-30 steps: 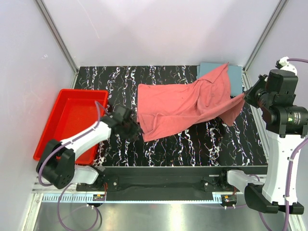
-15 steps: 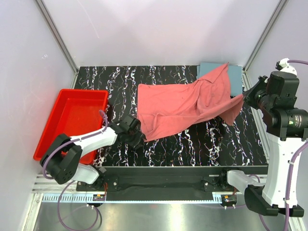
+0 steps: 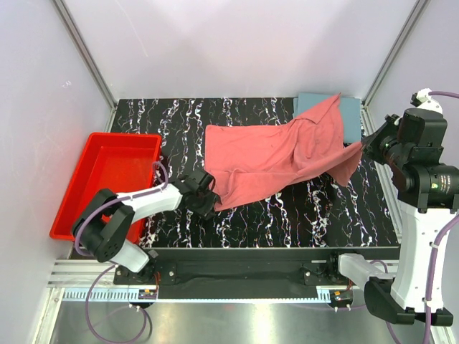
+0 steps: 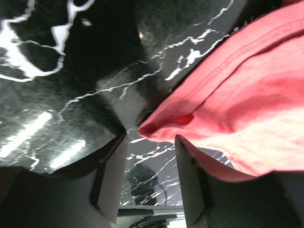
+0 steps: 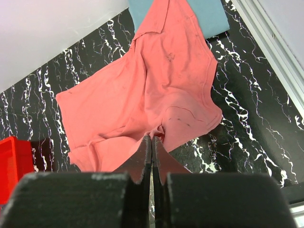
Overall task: Fold and stack the t-shirts
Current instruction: Flatten the tshirt out
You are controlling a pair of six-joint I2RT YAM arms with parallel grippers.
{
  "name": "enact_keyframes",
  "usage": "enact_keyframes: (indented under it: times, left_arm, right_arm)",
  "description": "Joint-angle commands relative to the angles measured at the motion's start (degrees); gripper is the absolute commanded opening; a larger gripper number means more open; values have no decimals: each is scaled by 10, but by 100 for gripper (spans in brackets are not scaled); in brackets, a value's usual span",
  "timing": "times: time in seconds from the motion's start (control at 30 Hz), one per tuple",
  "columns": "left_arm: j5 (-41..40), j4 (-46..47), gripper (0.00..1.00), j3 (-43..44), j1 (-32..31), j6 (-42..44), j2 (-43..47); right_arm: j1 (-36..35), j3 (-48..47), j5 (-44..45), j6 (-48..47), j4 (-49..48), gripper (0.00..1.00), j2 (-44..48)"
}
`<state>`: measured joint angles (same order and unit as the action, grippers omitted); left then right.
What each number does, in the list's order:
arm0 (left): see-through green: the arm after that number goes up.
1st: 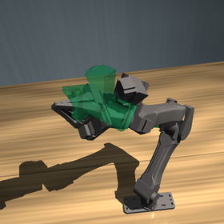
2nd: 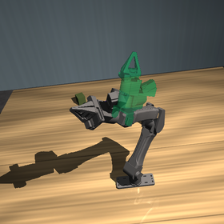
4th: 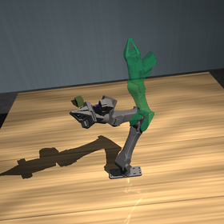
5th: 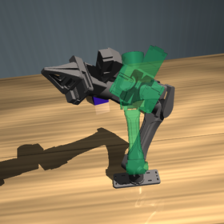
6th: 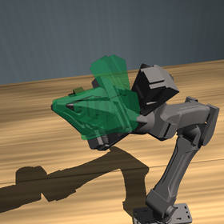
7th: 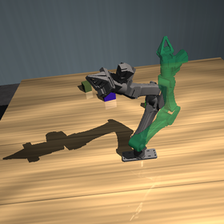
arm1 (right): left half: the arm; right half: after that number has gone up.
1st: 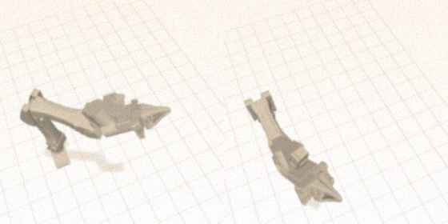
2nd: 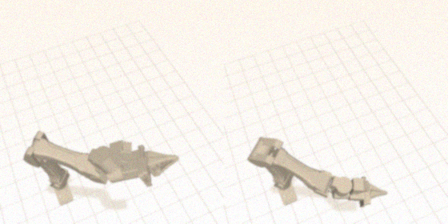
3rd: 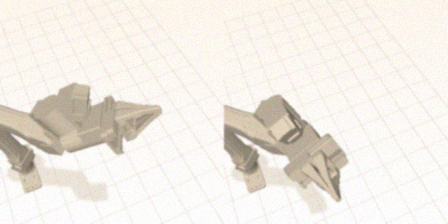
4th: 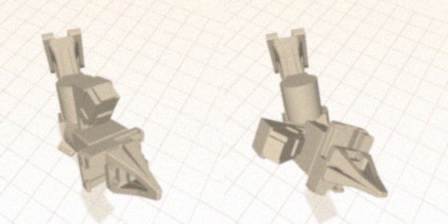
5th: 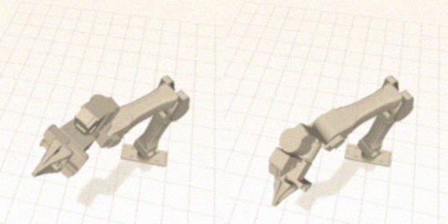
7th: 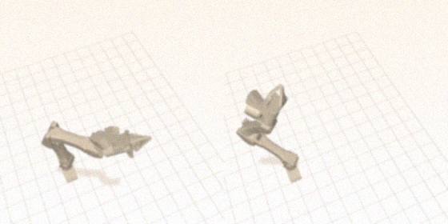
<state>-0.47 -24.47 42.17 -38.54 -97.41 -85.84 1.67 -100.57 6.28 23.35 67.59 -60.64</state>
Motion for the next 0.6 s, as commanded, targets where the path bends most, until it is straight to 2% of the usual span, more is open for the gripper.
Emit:
enact_keyframes:
  times: [0.0, 0.23, 0.57]
  left_arm:
    - [-12, -22, 52, 38, -6, -22, -20]
    - [0, -109, 51, 84, -6, -48, -68]
    - [1, -74, 36, 54, -3, -55, -86]
  right_arm:
    - [3, -1, -12, 3, -10, 0, 11]
    - [3, -9, -12, 0, -8, 0, 11]
    - [2, -15, -21, -3, -11, 0, 17]
